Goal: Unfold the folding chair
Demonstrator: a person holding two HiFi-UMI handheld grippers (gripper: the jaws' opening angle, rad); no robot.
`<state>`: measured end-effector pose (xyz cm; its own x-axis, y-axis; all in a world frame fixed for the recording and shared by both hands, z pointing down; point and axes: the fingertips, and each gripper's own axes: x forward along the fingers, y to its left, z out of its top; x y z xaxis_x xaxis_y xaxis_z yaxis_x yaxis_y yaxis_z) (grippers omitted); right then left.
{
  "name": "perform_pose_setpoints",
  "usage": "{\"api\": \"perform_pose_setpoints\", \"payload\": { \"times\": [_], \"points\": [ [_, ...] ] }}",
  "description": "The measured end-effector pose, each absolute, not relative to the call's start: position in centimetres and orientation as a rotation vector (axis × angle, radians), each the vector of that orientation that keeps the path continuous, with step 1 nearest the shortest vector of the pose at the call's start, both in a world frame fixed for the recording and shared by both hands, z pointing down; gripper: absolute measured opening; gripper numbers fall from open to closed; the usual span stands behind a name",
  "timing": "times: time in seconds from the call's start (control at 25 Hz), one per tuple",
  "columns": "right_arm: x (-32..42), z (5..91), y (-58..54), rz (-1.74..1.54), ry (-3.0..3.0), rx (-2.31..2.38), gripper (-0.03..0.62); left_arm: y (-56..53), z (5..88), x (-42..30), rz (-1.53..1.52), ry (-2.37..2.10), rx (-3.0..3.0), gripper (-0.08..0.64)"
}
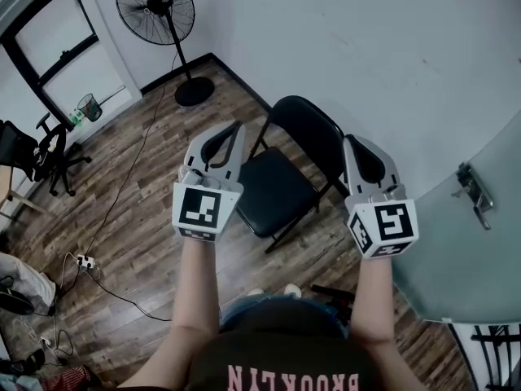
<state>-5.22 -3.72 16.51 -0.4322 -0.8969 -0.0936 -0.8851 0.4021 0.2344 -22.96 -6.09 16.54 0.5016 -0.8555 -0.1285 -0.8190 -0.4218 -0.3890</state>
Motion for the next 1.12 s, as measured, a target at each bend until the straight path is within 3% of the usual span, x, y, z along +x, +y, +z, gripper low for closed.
{"api": "perform_pose_setpoints", "payload": {
  "times": [1.12],
  "points": [
    [-3.1, 16.0, 0.1, -0.601, -2.347, 1.834, 0.000, -3.9, 15.1, -31.2, 0.071, 1.598, -2.224, 0.000]
  ]
}}
